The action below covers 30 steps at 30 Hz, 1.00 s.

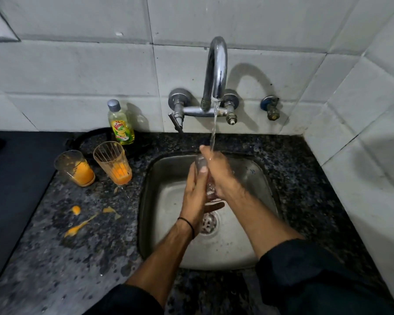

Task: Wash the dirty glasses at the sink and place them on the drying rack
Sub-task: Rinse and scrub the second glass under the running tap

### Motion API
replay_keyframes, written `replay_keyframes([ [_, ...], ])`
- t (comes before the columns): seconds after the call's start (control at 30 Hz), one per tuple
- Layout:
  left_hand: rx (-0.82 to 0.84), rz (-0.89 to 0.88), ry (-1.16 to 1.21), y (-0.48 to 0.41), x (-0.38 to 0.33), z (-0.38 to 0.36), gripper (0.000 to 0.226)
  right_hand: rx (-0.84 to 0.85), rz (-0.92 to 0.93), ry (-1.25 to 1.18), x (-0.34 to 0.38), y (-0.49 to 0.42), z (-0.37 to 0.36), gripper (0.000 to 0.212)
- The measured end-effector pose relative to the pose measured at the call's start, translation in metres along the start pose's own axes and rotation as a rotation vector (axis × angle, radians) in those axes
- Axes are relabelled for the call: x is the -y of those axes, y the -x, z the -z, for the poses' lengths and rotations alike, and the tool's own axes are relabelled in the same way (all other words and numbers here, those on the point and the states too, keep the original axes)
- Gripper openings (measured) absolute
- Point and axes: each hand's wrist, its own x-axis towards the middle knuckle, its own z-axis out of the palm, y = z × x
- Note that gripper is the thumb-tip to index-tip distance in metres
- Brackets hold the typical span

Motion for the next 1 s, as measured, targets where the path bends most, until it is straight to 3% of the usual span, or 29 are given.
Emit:
replay_keyframes([
  [0.07,0.039,0.048,0.057,-0.001,-0.010,0.004,0.039,-0.004,-0.026,-0.143,-0.004,0.002,0.003,0.031],
  [0.17,-0.004,0.174,-0.021,-0.006,-0.022,0.009,0.051,-0.149,0.168,-0.178,-0.019,0.006,0.001,0.022],
  [0.27,-0.119,0.105,-0.337,-0.007,-0.019,0.003,0.057,-0.281,0.348,0.041,-0.023,0.012,0.000,0.019],
  [0.33,-0.229,-0.069,-0.686,-0.011,-0.010,0.001,0.048,-0.297,0.337,0.160,-0.026,0.014,-0.003,0.013],
  [0.37,-0.262,-0.115,-0.781,-0.012,-0.007,0.001,0.042,-0.300,0.282,0.179,-0.027,0.014,-0.006,0.022],
  [0.4,-0.264,-0.115,-0.773,-0.012,-0.004,0.002,0.044,-0.289,0.210,0.156,-0.027,0.015,-0.007,0.028],
  [0.47,-0.194,-0.062,-0.539,-0.010,-0.001,0.003,0.048,-0.255,0.124,0.038,-0.025,0.013,-0.004,0.028],
  [0.57,0.018,0.132,-0.180,-0.005,-0.014,0.007,0.052,-0.134,0.113,-0.202,-0.027,0.013,0.008,0.025],
  [0.63,0.105,0.220,-0.081,-0.003,-0.025,0.008,0.055,-0.079,0.091,-0.296,-0.032,0.015,0.011,0.031],
  [0.73,0.017,0.180,-0.263,-0.007,-0.023,0.005,0.057,-0.128,0.085,-0.267,-0.034,0.018,0.009,0.034],
  [0.83,-0.188,-0.146,-0.735,-0.007,-0.009,0.002,0.047,-0.219,0.074,-0.024,-0.026,0.021,0.001,0.038],
  [0.87,-0.215,-0.222,-0.775,-0.006,-0.004,0.001,0.044,-0.259,0.077,0.032,-0.024,0.023,-0.002,0.040],
  [0.93,-0.179,-0.204,-0.634,-0.007,0.001,0.001,0.044,-0.296,0.104,0.021,-0.023,0.025,-0.004,0.040],
  [1.0,-0.097,-0.035,-0.350,-0.011,-0.005,0.003,0.052,-0.289,0.093,-0.147,-0.021,0.026,-0.002,0.032],
])
